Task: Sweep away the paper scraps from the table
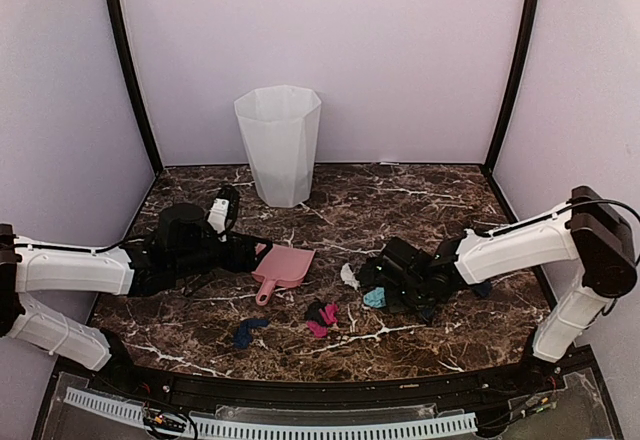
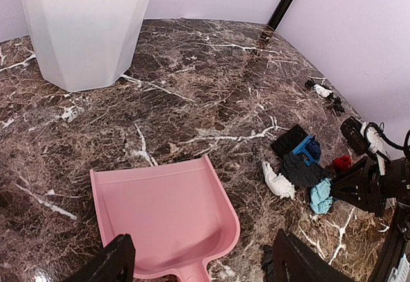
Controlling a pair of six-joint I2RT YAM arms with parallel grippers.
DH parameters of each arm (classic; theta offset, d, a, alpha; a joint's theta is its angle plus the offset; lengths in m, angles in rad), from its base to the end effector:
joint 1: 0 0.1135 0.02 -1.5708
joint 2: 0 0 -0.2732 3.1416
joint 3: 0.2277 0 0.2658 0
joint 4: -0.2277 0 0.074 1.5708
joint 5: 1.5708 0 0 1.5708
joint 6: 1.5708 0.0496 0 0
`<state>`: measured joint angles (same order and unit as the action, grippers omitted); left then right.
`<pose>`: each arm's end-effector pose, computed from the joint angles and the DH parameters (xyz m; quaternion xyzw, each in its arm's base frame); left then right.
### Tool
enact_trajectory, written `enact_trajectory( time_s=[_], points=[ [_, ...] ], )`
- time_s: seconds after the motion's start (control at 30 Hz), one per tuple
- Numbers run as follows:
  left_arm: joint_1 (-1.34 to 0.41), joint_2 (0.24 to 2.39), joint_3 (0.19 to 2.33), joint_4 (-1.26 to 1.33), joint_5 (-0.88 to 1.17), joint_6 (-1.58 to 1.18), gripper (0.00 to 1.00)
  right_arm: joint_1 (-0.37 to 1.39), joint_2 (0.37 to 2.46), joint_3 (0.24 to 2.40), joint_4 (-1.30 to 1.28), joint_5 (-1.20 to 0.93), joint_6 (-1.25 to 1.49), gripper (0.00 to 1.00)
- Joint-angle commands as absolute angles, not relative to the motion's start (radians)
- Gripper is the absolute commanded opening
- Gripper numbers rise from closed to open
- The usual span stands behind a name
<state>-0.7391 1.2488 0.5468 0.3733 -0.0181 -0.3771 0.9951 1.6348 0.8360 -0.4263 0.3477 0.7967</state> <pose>0.2127 -0.1927 0.2114 0.1412 0.8009 -0.3019 0.4975 0.1786 0.2441 0.1290 -0.0665 0.9684 0.0258 0.2389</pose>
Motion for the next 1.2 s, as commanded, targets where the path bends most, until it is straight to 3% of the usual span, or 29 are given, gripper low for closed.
enact_trajectory(
  time_s=[0.0,0.43,0.73,0.97,1.17],
  points=[
    [-0.745,1.243,0.538,0.397,-0.012,-0.365,0.77,1.001,1.608,0.793,-0.445,0.384,0.819,0.17],
    [-0.744,1.225,0.636,0.421,0.167,-0.376,0.77,0.982,1.273,0.754,-0.295,0.418,0.726,0.10],
    [-0.746,1.281,0.747,0.481,0.358,-0.445,0.77,0.899,0.956,0.628,-0.015,0.121,0.684,0.11],
    [-0.749,1.347,0.830,0.592,0.532,-0.521,0.75,0.894,0.957,0.640,0.098,-0.059,0.637,0.11],
    [-0.765,1.418,0.900,0.623,0.591,-0.537,0.74,0.893,1.014,0.674,0.128,-0.083,0.591,0.10]
  ],
)
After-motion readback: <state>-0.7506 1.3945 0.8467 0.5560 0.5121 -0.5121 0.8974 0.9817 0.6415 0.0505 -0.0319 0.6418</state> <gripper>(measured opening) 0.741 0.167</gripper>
